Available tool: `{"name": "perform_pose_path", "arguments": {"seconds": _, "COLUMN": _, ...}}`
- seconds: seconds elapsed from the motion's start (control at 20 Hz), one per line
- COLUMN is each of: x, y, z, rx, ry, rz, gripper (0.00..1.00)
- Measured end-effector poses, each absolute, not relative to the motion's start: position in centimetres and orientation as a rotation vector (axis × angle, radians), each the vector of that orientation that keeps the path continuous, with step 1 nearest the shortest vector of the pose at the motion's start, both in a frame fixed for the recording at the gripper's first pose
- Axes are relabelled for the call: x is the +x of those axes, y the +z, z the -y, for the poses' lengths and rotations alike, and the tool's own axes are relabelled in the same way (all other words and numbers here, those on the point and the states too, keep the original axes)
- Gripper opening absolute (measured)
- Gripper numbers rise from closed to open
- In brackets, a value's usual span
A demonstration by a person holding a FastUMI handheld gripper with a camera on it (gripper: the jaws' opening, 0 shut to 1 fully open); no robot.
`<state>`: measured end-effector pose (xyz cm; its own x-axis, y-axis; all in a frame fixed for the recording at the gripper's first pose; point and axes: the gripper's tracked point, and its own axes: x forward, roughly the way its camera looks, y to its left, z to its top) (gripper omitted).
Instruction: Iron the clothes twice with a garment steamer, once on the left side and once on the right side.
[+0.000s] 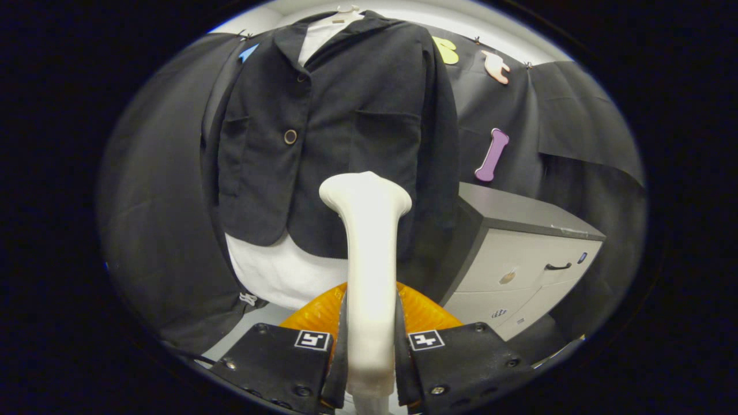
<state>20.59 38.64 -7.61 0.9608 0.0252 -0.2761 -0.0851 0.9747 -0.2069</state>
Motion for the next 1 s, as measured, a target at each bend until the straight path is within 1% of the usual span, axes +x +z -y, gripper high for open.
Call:
{"name": "perform_pose_path", "arguments": {"seconds": 0.2, "x": 20.3, "y": -9.9, "z": -38.6, "rx": -0.249, "ry": 0.061, "rz": -0.32, "gripper": 0.36}}
{"name": "perform_pose_path", "arguments": {"seconds": 0.45, "x": 19.4, "y": -14.1, "z": -37.9, "rx": -0.272, "ry": 0.057, "rz": -0.429, "gripper": 0.36}}
{"name": "perform_pose_path", "arguments": {"seconds": 0.6, "x": 18.5, "y": -14.9, "z": -37.6, "rx": -0.281, "ry": 0.049, "rz": -0.46, "gripper": 0.36}}
{"name": "perform_pose_path", "arguments": {"seconds": 0.8, "x": 18.2, "y": -11.9, "z": -38.2, "rx": -0.266, "ry": 0.053, "rz": -0.399, "gripper": 0.36}}
{"name": "perform_pose_path", "arguments": {"seconds": 1.0, "x": 17.2, "y": -6.0, "z": -39.6, "rx": -0.216, "ry": 0.065, "rz": -0.285, "gripper": 0.36}}
